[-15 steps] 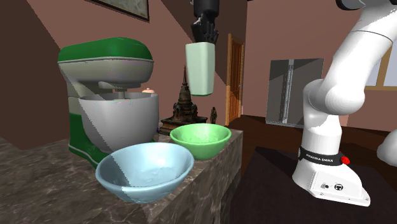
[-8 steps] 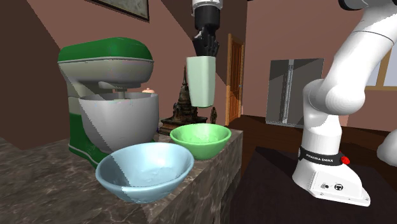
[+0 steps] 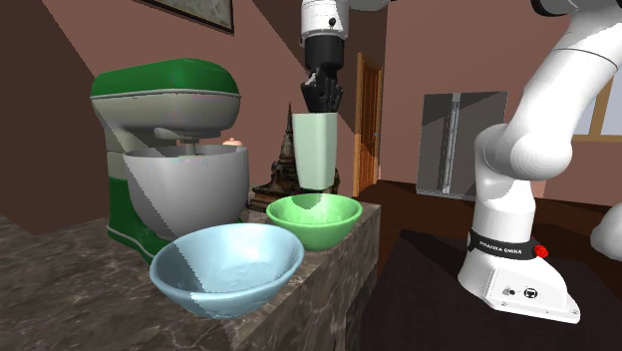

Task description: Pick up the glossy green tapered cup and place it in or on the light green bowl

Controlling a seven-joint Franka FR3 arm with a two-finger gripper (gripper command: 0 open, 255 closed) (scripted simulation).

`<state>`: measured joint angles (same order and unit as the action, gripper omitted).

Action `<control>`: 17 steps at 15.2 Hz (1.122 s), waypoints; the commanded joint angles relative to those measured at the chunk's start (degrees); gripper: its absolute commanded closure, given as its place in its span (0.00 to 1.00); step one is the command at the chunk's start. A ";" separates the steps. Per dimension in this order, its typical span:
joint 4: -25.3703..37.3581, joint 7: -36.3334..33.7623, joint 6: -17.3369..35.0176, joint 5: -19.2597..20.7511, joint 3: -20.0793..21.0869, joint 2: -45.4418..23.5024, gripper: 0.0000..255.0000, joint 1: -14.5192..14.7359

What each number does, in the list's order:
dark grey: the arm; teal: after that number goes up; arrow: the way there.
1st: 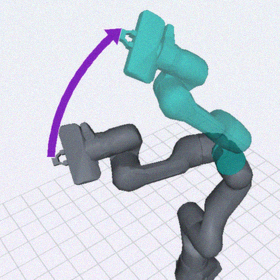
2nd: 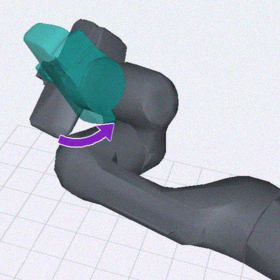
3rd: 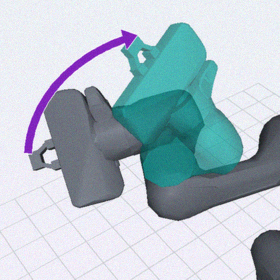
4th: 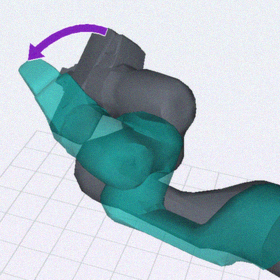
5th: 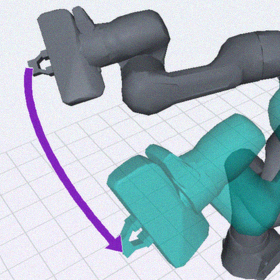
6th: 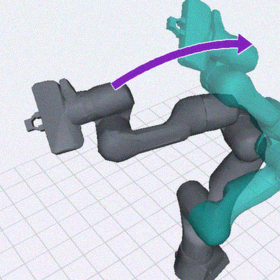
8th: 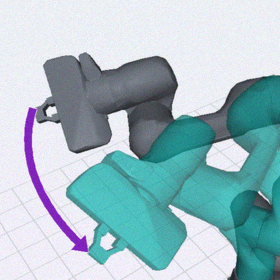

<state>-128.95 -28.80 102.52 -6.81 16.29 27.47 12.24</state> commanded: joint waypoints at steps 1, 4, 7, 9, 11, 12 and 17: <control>-1.53 0.03 1.70 -0.07 0.14 -0.12 1.00 0.03; -3.70 0.03 4.04 -0.21 0.37 -0.30 1.00 0.11; -4.85 0.03 5.34 -0.28 0.51 -0.44 1.00 0.15; -4.85 0.03 5.34 -0.28 0.51 -0.45 1.00 0.15; -4.85 0.03 5.34 -0.28 0.51 -0.45 1.00 0.15; -4.85 0.03 5.34 -0.28 0.51 -0.45 1.00 0.15; -4.85 0.03 5.34 -0.28 0.51 -0.45 0.00 0.15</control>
<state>-133.80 -28.77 107.86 -7.10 16.80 27.02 12.39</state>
